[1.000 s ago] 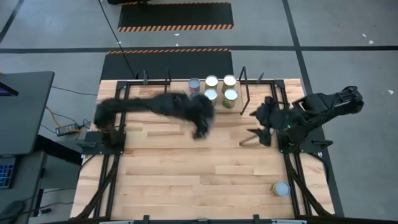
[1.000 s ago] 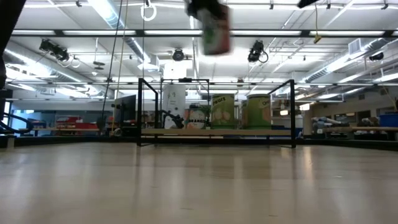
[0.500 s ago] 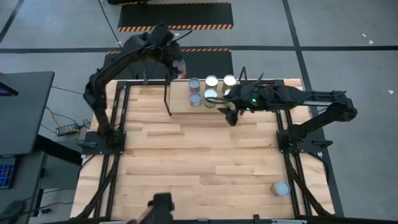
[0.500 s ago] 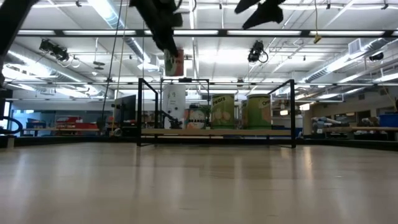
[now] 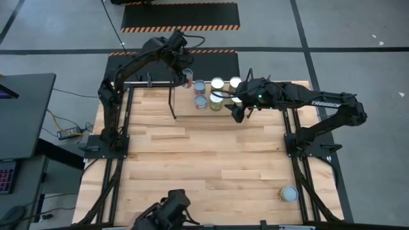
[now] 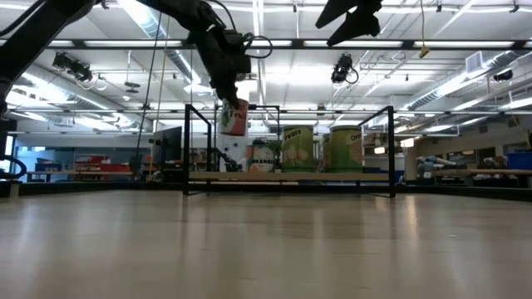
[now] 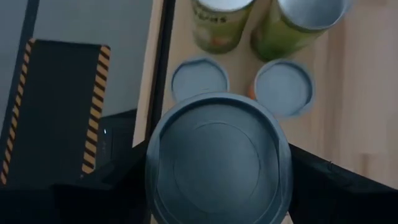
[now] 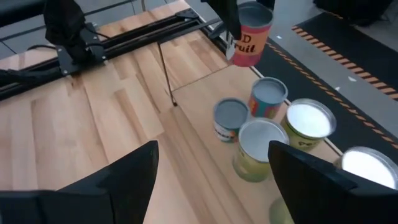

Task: Pick and place cans onto a shelf
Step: Put the canned mixed fruits on the shelf

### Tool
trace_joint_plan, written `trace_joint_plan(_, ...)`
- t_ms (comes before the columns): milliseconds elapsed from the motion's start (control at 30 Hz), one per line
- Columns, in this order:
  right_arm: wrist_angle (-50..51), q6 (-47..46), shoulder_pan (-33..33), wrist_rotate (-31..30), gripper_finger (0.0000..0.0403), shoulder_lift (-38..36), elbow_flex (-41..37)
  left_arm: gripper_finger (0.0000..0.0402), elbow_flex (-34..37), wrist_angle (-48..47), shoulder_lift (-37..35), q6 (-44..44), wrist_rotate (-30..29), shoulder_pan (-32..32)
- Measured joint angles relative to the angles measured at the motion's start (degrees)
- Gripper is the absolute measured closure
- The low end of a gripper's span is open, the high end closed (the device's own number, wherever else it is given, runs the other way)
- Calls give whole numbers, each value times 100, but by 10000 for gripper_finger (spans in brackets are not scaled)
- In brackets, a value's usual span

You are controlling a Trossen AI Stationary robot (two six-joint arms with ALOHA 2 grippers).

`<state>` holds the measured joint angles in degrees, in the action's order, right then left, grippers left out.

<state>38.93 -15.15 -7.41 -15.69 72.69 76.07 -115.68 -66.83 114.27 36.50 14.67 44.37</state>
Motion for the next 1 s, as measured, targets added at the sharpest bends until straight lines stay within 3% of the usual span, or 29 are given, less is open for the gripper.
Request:
trace_joint_plan(633,926,-77,-30,0,93,-493,0,116,18,217,440,36,-631,-8)
trace_joint_plan(1000,1100,-9,-30,0,93,-488,0,116,857,839,457,80,-675,30)
